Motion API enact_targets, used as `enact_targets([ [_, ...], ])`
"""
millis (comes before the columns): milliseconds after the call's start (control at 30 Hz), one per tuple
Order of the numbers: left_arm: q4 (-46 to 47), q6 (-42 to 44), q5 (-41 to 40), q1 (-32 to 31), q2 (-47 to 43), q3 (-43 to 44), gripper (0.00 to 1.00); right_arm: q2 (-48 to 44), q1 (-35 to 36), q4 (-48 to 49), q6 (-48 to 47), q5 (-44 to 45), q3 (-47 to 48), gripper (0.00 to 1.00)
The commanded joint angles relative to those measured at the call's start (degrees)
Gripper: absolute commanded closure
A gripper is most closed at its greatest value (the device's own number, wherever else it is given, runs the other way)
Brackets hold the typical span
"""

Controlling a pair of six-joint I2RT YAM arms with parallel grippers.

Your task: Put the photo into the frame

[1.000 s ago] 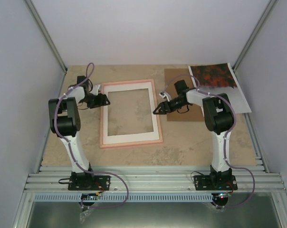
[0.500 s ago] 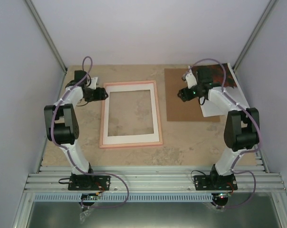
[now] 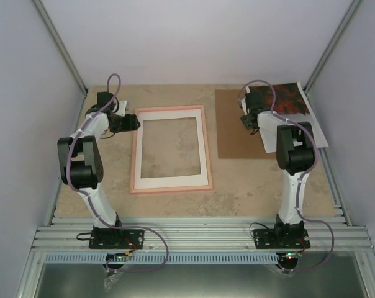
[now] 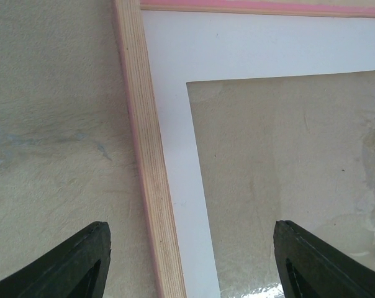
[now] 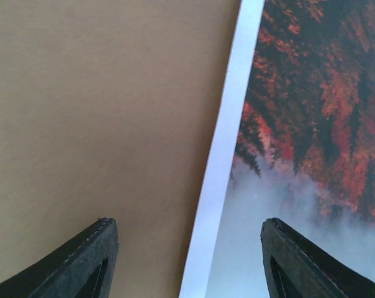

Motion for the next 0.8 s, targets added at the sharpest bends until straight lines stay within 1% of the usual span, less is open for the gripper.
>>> enact_targets([
  [0,0.72,-0.65,-1.05,0.08,-1.62,-0.79,0.26,3.77,0.01,4.39,-3.18,8.19,3.99,0.37],
  [133,0.85,-0.59,-0.96,0.13,-1.32,-0.26,0.26,6.77,-0.04,7.55,-6.70,12.10,4.03,0.44],
  [200,0.76,-0.65,-1.20,0.10,-1.20,0.13,0.26,8.08,-0.45,7.66,-7.50,12.80,4.60,0.47],
  [567,0.74,-0.62,-0.82,0.28,-1.03,0.89,0.26,13.49,-1.61,4.46,-6.45,12.44,9.18,0.66],
  [600,0.75,-0.59,-0.86,0.32,-1.08,0.90,0.26,13.62,-1.70,4.19,-6.28,12.30,9.49,0.70],
  [667,0.59,-0.61,-0.92,0.37,-1.37,0.83,0.26,13.64,-1.90,4.14,-6.31,12.28,9.89,0.82],
  [767,0.48,-0.63,-0.97,0.33,-1.87,0.72,0.26,13.36,-2.29,4.09,-6.42,12.63,10.41,0.96],
])
